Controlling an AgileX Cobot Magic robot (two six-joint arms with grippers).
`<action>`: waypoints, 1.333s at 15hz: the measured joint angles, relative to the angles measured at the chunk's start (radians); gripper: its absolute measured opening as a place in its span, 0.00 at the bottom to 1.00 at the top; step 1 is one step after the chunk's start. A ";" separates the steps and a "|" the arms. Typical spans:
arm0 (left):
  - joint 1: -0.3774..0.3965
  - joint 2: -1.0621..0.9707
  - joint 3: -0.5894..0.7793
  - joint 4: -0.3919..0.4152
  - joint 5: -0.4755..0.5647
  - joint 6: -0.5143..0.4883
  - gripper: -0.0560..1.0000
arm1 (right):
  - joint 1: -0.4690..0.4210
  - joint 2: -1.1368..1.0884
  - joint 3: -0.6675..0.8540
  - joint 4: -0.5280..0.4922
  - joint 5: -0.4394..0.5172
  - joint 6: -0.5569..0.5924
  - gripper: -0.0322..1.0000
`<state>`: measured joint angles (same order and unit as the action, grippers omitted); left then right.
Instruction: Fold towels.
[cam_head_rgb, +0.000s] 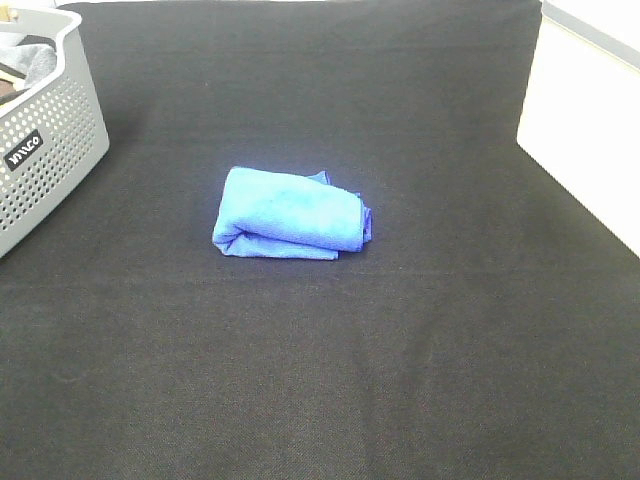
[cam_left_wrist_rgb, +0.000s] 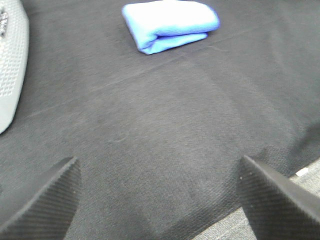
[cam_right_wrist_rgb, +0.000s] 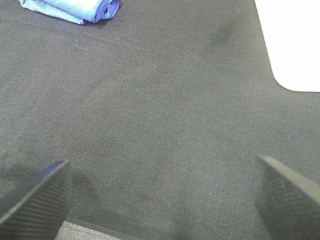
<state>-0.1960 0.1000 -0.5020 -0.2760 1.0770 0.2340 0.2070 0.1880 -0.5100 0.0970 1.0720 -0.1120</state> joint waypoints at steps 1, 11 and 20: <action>0.000 0.000 0.000 0.000 0.000 -0.002 0.82 | 0.000 0.000 0.000 0.000 0.000 0.000 0.91; 0.145 -0.013 0.001 0.001 0.000 -0.002 0.82 | -0.101 -0.020 0.000 0.000 -0.001 0.000 0.91; 0.253 -0.104 0.001 0.006 -0.004 -0.002 0.82 | -0.172 -0.192 0.000 -0.001 -0.002 0.000 0.91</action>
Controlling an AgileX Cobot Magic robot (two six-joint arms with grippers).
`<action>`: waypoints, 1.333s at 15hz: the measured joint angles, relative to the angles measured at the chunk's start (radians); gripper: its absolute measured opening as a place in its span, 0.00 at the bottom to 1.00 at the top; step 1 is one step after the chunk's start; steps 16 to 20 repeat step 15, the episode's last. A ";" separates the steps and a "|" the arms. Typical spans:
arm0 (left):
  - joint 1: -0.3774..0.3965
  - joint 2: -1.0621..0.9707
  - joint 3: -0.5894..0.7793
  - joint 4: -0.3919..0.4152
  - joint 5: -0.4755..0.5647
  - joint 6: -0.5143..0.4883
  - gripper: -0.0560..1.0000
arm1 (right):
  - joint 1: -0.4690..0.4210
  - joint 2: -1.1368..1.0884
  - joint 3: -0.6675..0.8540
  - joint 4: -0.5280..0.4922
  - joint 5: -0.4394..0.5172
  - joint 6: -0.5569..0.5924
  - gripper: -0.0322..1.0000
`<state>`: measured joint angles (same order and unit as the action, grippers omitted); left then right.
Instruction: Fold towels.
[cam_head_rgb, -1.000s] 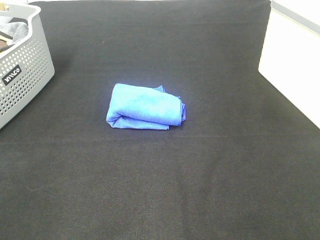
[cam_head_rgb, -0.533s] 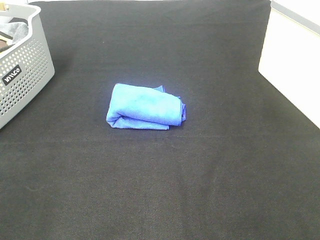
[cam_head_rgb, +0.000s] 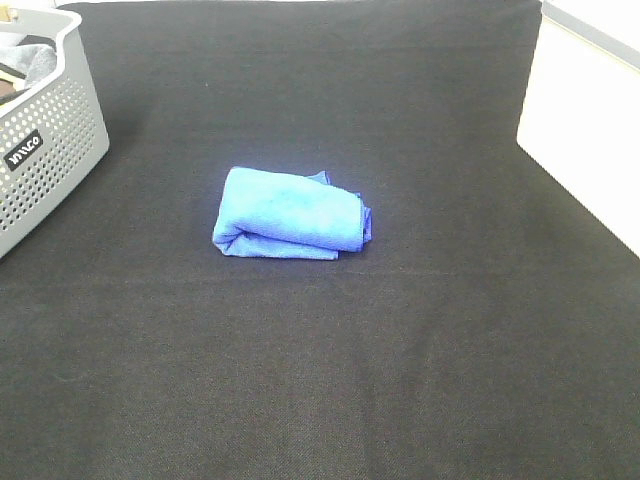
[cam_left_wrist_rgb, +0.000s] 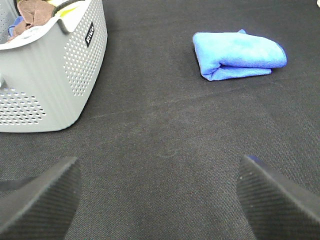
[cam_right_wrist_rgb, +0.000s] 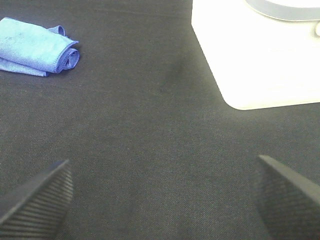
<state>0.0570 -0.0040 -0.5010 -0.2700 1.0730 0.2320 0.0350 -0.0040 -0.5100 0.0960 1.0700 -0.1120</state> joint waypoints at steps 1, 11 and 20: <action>0.000 0.000 0.000 0.000 0.000 0.000 0.82 | 0.000 0.000 0.000 0.000 0.000 0.000 0.91; 0.000 0.000 0.000 0.000 0.000 -0.001 0.82 | -0.066 0.000 0.000 0.000 0.000 0.000 0.91; 0.000 0.000 0.000 0.000 0.000 -0.001 0.82 | -0.064 0.000 0.000 0.000 0.000 0.000 0.91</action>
